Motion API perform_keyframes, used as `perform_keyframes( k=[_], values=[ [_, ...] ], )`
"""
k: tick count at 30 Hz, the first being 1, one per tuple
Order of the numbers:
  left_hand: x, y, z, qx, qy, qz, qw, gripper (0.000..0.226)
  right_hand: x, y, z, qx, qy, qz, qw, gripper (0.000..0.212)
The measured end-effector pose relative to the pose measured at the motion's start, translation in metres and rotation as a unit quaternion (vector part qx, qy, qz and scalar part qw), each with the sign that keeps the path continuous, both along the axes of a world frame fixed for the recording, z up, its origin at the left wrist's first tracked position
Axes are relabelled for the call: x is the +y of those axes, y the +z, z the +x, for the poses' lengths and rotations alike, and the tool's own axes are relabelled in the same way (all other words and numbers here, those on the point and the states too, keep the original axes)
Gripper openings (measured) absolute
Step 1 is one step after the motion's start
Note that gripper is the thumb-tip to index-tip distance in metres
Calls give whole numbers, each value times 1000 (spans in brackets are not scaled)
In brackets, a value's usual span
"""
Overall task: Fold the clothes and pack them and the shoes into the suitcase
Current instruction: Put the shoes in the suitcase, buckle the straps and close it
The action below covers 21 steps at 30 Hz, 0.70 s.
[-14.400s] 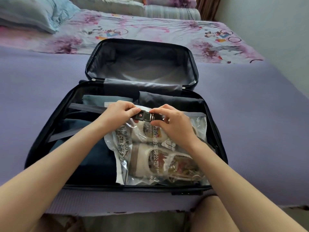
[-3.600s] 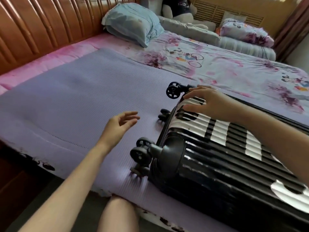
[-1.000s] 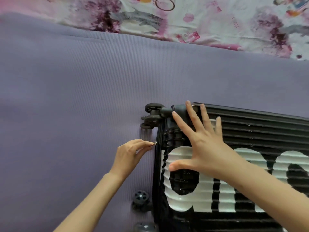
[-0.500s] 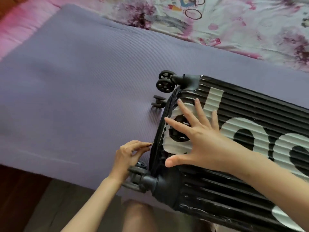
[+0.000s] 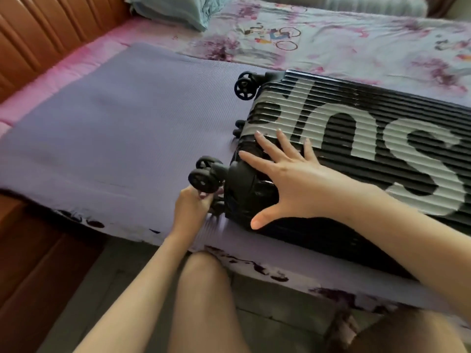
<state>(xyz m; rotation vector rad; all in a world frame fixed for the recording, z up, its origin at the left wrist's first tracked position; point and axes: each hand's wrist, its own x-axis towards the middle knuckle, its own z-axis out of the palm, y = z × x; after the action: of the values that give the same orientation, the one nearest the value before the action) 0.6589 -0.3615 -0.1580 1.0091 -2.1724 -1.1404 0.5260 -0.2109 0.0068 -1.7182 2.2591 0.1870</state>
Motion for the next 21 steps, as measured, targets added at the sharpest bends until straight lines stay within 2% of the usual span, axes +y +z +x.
perform_keyframes(
  k=[6,11,16,21],
  values=[
    [8,7,9,-20,3,-30,999,23,8,-10,11,46,-27,-51,997,109],
    [22,9,23,8,2,-17,1000,15,4,-3,8,45,-31,-75,996,96],
    [48,5,40,41,-8,11,999,16,0,1,5,40,-38,-89,994,93],
    [67,5,41,30,-3,-42,999,19,0,-1,5,42,-41,-92,994,92]
  ],
)
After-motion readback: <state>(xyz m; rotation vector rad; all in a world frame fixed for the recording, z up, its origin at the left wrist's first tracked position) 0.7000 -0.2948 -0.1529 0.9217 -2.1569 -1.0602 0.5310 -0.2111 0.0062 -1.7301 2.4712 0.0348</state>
